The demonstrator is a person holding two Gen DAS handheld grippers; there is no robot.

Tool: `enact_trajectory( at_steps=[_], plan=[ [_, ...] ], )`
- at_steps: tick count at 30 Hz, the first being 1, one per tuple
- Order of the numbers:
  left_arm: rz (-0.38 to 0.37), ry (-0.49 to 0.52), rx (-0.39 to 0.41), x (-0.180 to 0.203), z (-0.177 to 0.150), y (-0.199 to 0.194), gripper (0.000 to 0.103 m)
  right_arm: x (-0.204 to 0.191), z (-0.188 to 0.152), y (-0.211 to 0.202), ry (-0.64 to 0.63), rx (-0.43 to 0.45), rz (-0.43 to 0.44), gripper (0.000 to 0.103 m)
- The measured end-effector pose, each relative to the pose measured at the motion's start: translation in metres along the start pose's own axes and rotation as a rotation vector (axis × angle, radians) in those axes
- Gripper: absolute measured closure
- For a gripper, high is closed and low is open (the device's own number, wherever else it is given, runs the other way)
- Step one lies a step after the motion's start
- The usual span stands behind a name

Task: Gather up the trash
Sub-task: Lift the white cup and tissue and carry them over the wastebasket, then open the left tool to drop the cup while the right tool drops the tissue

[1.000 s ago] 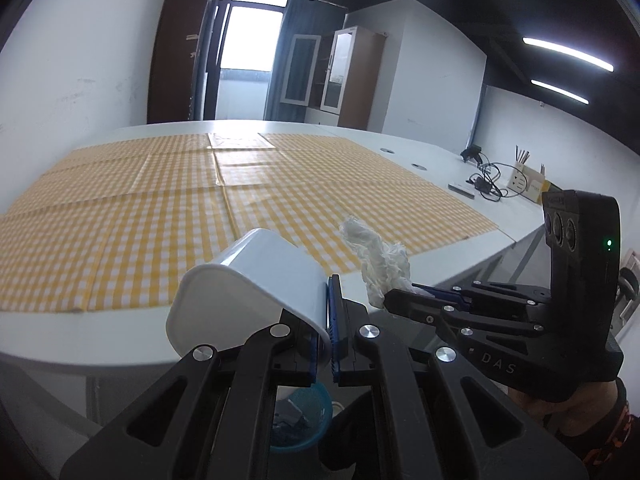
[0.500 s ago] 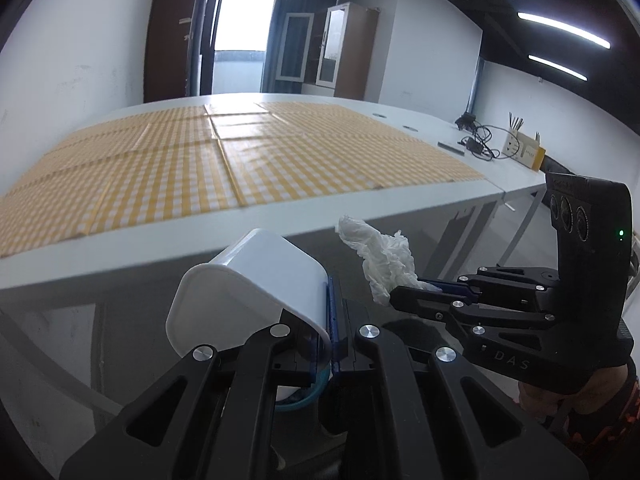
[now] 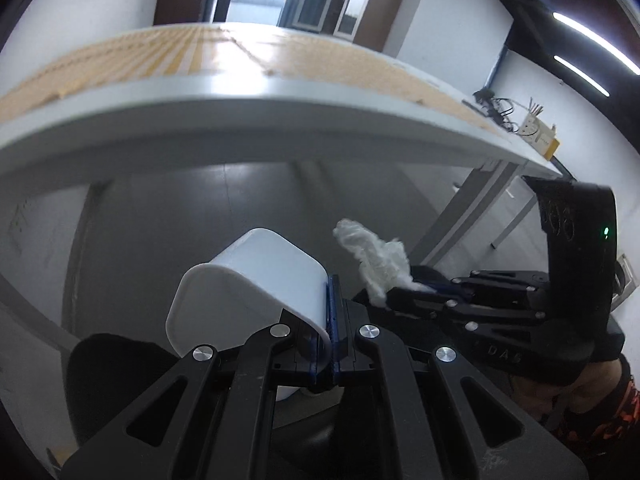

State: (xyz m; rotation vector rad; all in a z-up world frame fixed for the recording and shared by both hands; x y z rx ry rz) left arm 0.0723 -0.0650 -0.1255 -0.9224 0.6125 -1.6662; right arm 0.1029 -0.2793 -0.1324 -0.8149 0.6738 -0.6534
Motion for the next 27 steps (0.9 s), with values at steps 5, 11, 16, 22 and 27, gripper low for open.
enact_trajectory(
  at_steps=[5, 11, 16, 22, 27],
  plan=[
    [-0.019, -0.062, -0.043, -0.026, -0.008, 0.042, 0.1, 0.025, 0.007, 0.048, 0.04, -0.097, -0.037, 0.092],
    [-0.052, -0.124, -0.103, -0.055, -0.016, 0.095, 0.1, 0.047, 0.014, 0.109, 0.087, -0.214, -0.044, 0.092],
    [-0.088, -0.195, -0.137, -0.084, -0.015, 0.139, 0.1, 0.064, 0.02, 0.151, 0.132, -0.292, -0.034, 0.092],
    [-0.112, -0.277, -0.196, -0.109, -0.009, 0.19, 0.1, 0.088, 0.03, 0.194, 0.221, -0.353, -0.022, 0.092],
    [-0.113, -0.302, -0.239, -0.12, 0.002, 0.225, 0.1, 0.109, 0.043, 0.23, 0.252, -0.395, -0.041, 0.092]
  ],
)
Point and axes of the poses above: each gripper's, at about its wrist camera, not at the fingertips, and y roughly the way its jaws point, x to its right, z to its top, the point moved 1 cm from there along y, roughly the way its jaws point, and after that the axes turned 7 degrees about -x, right-handed, at the moved point
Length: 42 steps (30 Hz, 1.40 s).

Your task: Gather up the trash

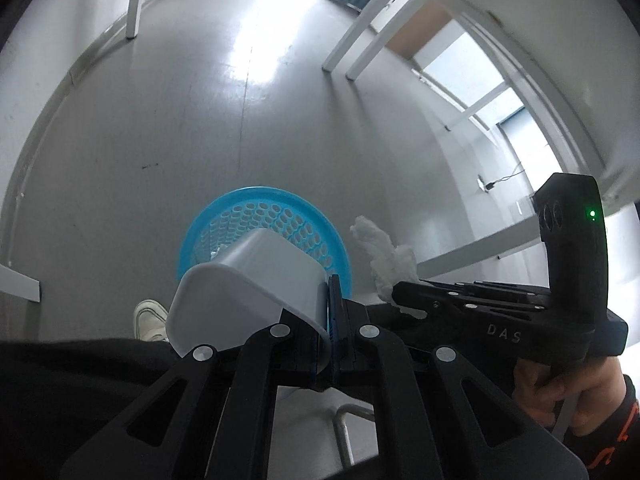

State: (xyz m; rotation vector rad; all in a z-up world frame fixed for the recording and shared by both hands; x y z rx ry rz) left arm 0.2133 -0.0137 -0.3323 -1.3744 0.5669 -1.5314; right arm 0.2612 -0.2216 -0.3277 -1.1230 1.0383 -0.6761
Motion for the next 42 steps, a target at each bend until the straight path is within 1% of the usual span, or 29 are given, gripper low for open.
enact_trajectory(
  at_steps=[7, 10, 12, 13, 15, 16, 17, 18, 19, 22, 25, 26, 28, 29, 30, 31, 32, 33, 36, 38, 40, 42],
  plan=[
    [-0.013, -0.101, -0.095, -0.023, 0.029, 0.052, 0.1, 0.007, 0.037, 0.05, 0.057, -0.1, -0.016, 0.092],
    [-0.019, -0.124, -0.116, -0.027, 0.034, 0.068, 0.1, 0.014, 0.048, 0.064, 0.089, -0.132, -0.023, 0.092],
    [0.0, -0.125, -0.116, -0.025, 0.037, 0.076, 0.1, 0.017, 0.051, 0.071, 0.098, -0.148, -0.03, 0.092],
    [-0.009, -0.128, -0.126, -0.024, 0.041, 0.081, 0.1, 0.018, 0.051, 0.072, 0.1, -0.152, -0.035, 0.091],
    [-0.01, -0.151, -0.138, -0.027, 0.045, 0.09, 0.1, 0.02, 0.056, 0.076, 0.11, -0.153, -0.043, 0.088],
    [-0.011, -0.166, -0.14, -0.03, 0.048, 0.093, 0.098, 0.024, 0.058, 0.078, 0.119, -0.151, -0.041, 0.086],
    [-0.008, -0.185, -0.14, -0.034, 0.05, 0.096, 0.093, 0.026, 0.061, 0.079, 0.127, -0.146, -0.038, 0.074],
    [-0.006, -0.205, -0.135, -0.038, 0.052, 0.099, 0.075, 0.028, 0.063, 0.079, 0.138, -0.139, -0.041, 0.061],
    [-0.006, -0.22, -0.128, -0.042, 0.055, 0.1, 0.063, 0.03, 0.064, 0.08, 0.143, -0.134, -0.046, 0.057],
    [-0.012, -0.249, -0.118, -0.05, 0.058, 0.098, 0.063, 0.035, 0.063, 0.079, 0.154, -0.129, -0.047, 0.056],
    [-0.014, -0.248, -0.101, -0.047, 0.058, 0.087, 0.063, 0.04, 0.061, 0.074, 0.157, -0.114, -0.045, 0.056],
    [-0.003, -0.238, -0.097, -0.044, 0.057, 0.082, 0.063, 0.041, 0.061, 0.073, 0.16, -0.107, -0.046, 0.056],
    [0.023, -0.219, -0.093, -0.039, 0.056, 0.071, 0.063, 0.039, 0.056, 0.065, 0.155, -0.088, -0.054, 0.055],
    [0.047, -0.205, -0.098, -0.034, 0.054, 0.065, 0.063, 0.036, 0.054, 0.061, 0.145, -0.08, -0.057, 0.054],
    [0.081, -0.181, -0.111, -0.029, 0.048, 0.057, 0.062, 0.03, 0.051, 0.055, 0.123, -0.065, -0.066, 0.049],
    [0.102, -0.162, -0.123, -0.027, 0.05, 0.056, 0.058, 0.025, 0.048, 0.049, 0.101, -0.05, -0.077, 0.048],
    [0.146, -0.135, -0.144, -0.021, 0.044, 0.049, 0.056, 0.017, 0.044, 0.04, 0.074, -0.03, -0.09, 0.048],
    [0.162, -0.125, -0.147, -0.019, 0.04, 0.044, 0.053, 0.011, 0.04, 0.033, 0.051, -0.013, -0.101, 0.046],
    [0.182, -0.086, -0.125, -0.01, 0.026, 0.016, 0.04, -0.001, 0.024, 0.014, 0.008, 0.03, -0.131, 0.042],
    [0.199, -0.045, -0.104, -0.004, 0.014, -0.004, 0.034, -0.005, 0.011, 0.003, -0.003, 0.045, -0.12, 0.042],
    [0.218, -0.009, -0.09, 0.003, 0.001, -0.022, 0.027, -0.01, -0.005, -0.011, -0.022, 0.071, -0.12, 0.038],
    [0.239, 0.032, -0.092, 0.009, -0.012, -0.038, 0.023, -0.015, -0.016, -0.024, -0.035, 0.098, -0.128, 0.029]
  ],
)
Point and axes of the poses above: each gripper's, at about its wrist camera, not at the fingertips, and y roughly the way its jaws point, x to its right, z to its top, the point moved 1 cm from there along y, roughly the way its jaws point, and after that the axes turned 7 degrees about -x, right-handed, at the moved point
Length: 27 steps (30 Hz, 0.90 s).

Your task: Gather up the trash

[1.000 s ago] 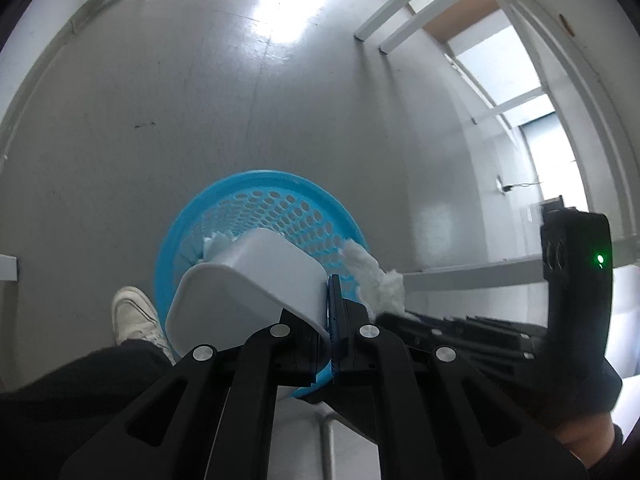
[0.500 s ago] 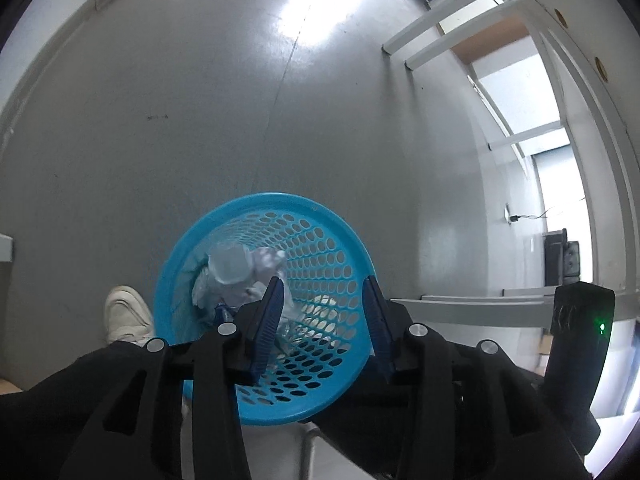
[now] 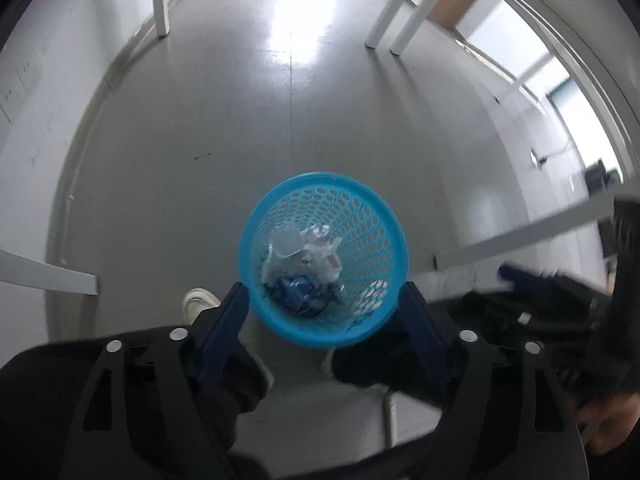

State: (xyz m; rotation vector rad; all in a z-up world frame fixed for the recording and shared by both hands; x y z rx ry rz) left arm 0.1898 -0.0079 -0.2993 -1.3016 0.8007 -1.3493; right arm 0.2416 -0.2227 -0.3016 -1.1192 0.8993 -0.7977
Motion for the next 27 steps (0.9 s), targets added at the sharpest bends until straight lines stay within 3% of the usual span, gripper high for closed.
enact_trajectory(
  at_steps=[5, 7, 11, 15, 27],
  plan=[
    [-0.015, 0.043, 0.027, -0.001, -0.037, -0.032, 0.006, -0.002, -0.026, -0.029, -0.007, 0.038, -0.006, 0.016],
    [-0.035, 0.053, 0.033, 0.0, -0.051, -0.038, 0.006, -0.001, -0.035, -0.04, -0.003, 0.051, 0.017, 0.012],
    [0.001, 0.074, 0.047, 0.003, -0.064, -0.032, 0.006, -0.002, -0.049, -0.054, -0.005, 0.083, 0.031, 0.009],
    [0.041, 0.077, 0.042, 0.003, -0.065, -0.031, 0.006, -0.005, -0.058, -0.058, -0.016, 0.096, 0.021, 0.009],
    [0.047, 0.028, 0.055, -0.002, -0.062, -0.036, 0.006, -0.009, -0.064, -0.051, -0.015, 0.076, 0.026, 0.009]
  ],
)
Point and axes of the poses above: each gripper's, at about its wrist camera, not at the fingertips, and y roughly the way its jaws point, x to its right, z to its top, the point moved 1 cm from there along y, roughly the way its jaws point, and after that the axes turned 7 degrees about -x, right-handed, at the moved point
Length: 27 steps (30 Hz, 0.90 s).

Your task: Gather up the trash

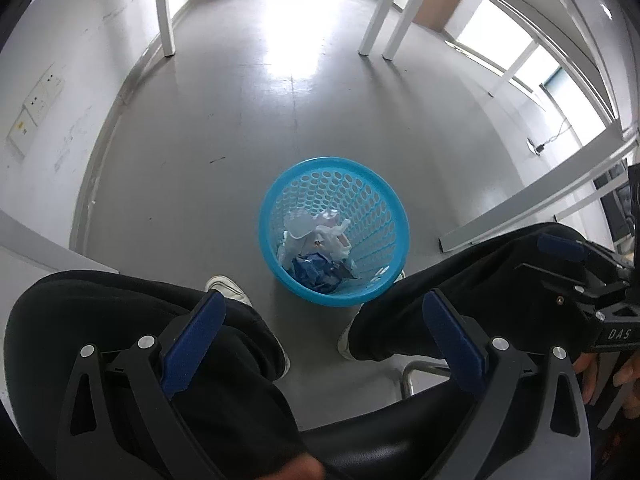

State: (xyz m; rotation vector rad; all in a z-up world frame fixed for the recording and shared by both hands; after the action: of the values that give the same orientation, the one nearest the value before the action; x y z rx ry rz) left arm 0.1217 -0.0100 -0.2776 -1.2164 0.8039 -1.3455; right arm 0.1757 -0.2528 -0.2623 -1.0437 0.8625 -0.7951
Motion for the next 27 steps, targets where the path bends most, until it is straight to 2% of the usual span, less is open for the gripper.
enact_trajectory(
  at_steps=[2, 12, 27],
  plan=[
    [0.01, -0.011, 0.002, -0.0016, 0.0007, 0.0, 0.006, 0.0002, 0.0, 0.0014, 0.002, -0.003, 0.003, 0.009],
    [-0.035, 0.002, 0.003, -0.0003, 0.0004, 0.003, 0.006, 0.0004, 0.0011, 0.0066, -0.002, -0.027, 0.018, 0.009],
    [-0.044, -0.005, -0.013, 0.0016, -0.0019, 0.0074, 0.006, 0.0008, 0.0027, 0.0087, -0.007, -0.039, 0.022, 0.009]
  ],
)
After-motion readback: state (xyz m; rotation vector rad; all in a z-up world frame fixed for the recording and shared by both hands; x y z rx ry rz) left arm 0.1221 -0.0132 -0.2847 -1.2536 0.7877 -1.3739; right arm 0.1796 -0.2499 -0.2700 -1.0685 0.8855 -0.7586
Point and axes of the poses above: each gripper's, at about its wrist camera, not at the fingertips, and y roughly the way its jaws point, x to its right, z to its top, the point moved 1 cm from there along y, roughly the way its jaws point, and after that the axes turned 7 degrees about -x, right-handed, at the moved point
